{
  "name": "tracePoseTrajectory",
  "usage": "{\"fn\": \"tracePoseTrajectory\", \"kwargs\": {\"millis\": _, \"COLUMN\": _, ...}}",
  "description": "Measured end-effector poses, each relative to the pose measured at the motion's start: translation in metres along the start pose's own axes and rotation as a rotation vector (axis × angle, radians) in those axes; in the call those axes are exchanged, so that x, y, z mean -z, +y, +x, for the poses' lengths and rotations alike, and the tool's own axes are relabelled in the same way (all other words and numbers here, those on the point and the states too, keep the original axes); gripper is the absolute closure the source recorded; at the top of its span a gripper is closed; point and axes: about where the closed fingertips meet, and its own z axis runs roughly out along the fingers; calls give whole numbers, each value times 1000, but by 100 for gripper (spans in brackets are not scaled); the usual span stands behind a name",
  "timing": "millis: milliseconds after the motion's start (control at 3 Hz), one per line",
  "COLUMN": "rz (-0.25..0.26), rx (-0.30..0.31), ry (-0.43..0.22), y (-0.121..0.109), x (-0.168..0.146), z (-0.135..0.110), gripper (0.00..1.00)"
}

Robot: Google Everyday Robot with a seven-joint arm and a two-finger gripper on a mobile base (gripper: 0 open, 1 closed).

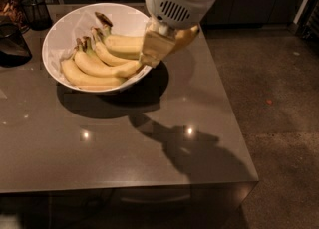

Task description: Pick banana from white bowl

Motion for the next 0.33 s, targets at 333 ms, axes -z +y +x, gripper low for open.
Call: {"fn": "tracePoseTrajectory", "kwargs": {"millis": 333, "rz": 1, "rx": -9, "ry": 3, "y": 2, "x": 1, "z": 2, "gripper": 100}}
